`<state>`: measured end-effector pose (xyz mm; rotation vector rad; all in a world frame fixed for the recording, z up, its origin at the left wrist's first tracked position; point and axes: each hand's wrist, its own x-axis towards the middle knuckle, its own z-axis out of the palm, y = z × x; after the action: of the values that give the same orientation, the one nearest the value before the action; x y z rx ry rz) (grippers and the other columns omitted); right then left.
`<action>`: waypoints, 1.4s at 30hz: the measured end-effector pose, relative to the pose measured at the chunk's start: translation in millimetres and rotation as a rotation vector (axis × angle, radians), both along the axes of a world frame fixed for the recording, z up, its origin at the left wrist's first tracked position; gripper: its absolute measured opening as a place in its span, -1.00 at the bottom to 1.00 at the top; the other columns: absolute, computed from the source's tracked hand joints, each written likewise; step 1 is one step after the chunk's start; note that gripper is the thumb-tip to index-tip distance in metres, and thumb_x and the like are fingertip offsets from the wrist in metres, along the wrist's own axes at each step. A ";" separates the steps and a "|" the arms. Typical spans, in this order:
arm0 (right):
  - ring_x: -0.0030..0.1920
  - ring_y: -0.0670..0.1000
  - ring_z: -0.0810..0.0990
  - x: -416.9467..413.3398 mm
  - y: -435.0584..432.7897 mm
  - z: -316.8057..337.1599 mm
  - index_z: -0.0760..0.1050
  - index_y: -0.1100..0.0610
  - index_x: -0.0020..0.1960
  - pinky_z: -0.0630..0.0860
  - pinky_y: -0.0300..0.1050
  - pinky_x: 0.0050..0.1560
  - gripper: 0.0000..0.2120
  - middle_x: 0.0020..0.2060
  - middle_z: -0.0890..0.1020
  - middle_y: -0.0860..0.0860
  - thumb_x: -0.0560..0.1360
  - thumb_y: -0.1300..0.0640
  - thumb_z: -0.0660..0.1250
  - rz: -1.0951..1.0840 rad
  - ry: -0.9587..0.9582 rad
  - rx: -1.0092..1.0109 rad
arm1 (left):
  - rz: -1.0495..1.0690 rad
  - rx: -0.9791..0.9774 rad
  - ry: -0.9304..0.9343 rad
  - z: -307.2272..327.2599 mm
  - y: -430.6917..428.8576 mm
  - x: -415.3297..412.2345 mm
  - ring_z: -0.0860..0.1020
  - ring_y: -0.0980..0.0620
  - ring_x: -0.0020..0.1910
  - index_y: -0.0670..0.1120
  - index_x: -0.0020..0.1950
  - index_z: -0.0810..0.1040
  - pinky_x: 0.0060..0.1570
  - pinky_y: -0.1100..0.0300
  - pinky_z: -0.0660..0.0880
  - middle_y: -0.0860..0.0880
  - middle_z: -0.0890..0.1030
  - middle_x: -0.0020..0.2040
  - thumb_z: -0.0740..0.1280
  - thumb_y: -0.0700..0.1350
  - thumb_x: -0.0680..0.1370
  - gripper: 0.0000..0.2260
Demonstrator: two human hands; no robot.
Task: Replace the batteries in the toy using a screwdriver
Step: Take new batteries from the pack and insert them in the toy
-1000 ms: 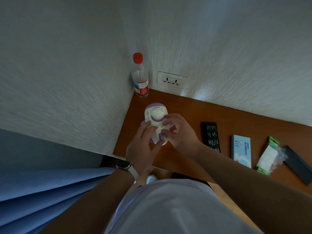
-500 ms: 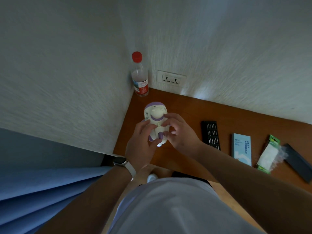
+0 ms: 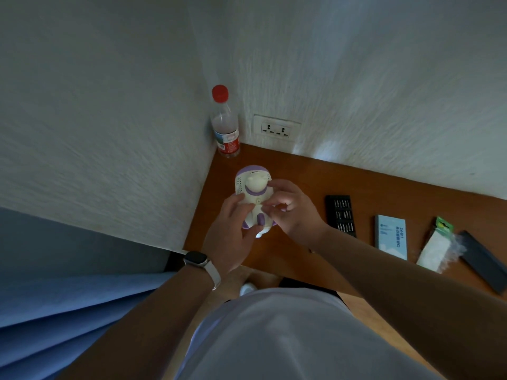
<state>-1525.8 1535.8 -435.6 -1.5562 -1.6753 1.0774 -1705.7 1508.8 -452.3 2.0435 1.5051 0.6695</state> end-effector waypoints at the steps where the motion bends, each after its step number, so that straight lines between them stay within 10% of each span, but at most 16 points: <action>1: 0.20 -0.07 0.51 -2.4 0.2 0.7 0.64 0.07 -0.17 0.58 -0.15 0.10 -0.93 0.23 0.48 -0.14 0.49 0.18 0.46 -0.037 0.028 -0.026 | -0.005 0.011 -0.005 -1.4 -0.3 -0.7 0.54 -0.06 0.22 -0.13 0.29 0.53 -0.02 0.25 0.52 -0.14 0.41 0.42 0.41 0.02 0.56 -0.64; 7: 0.22 -0.07 0.49 -10.0 2.2 3.5 0.55 -0.02 -0.29 0.45 -0.43 0.01 -0.78 0.20 0.47 -0.13 0.44 0.22 0.49 -0.125 0.116 -0.090 | -0.013 0.057 -0.011 -7.5 -1.3 -3.6 0.50 -0.06 0.29 -0.11 0.31 0.53 0.01 0.21 0.55 -0.15 0.43 0.42 0.36 0.10 0.57 -0.60; 15: 0.25 -0.08 0.43 -12.4 6.5 6.3 0.51 -0.05 -0.24 0.52 -0.21 0.16 -0.77 0.22 0.42 -0.13 0.45 0.21 0.48 -0.080 0.102 -0.146 | 0.023 0.053 -0.020 -7.1 -2.1 -5.5 0.46 0.09 0.23 -0.11 0.29 0.54 -0.03 0.47 0.37 -0.14 0.45 0.39 0.40 0.06 0.56 -0.62; 26: 0.06 -0.06 0.59 -10.9 5.9 4.6 0.36 0.04 0.38 0.60 -0.27 -0.25 -0.42 0.14 0.56 -0.05 0.44 0.23 0.49 -0.163 0.346 -0.361 | 0.286 -0.146 -0.299 1.8 9.3 5.8 0.54 0.07 0.03 -0.03 0.04 0.50 -0.12 0.49 0.47 -0.05 0.50 0.14 0.43 -0.07 0.55 -0.85; 33: 0.14 -0.05 0.57 -8.9 3.9 -1.4 0.35 0.00 0.44 0.66 -0.12 -0.12 -0.38 0.16 0.57 -0.05 0.43 0.09 0.48 -0.147 0.338 -0.359 | 0.338 -0.446 -0.527 -4.1 16.6 5.4 0.55 0.08 0.19 0.12 0.38 0.42 0.12 0.04 0.62 0.03 0.51 0.27 0.43 0.09 0.50 -0.53; 42: 0.17 -0.09 0.53 -13.8 1.8 -6.0 0.32 0.03 0.44 0.64 -0.10 -0.02 -0.40 0.18 0.55 -0.07 0.47 0.09 0.47 -0.211 0.317 -0.335 | 0.389 -0.512 -0.610 -1.1 16.2 10.5 0.55 0.04 0.21 0.15 0.37 0.41 0.11 -0.08 0.62 0.03 0.47 0.29 0.40 0.22 0.41 -0.46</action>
<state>-1539.7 1537.6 -441.5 -1.6174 -1.1364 1.4560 -1695.1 1525.0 -453.4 1.0472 1.4970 0.8481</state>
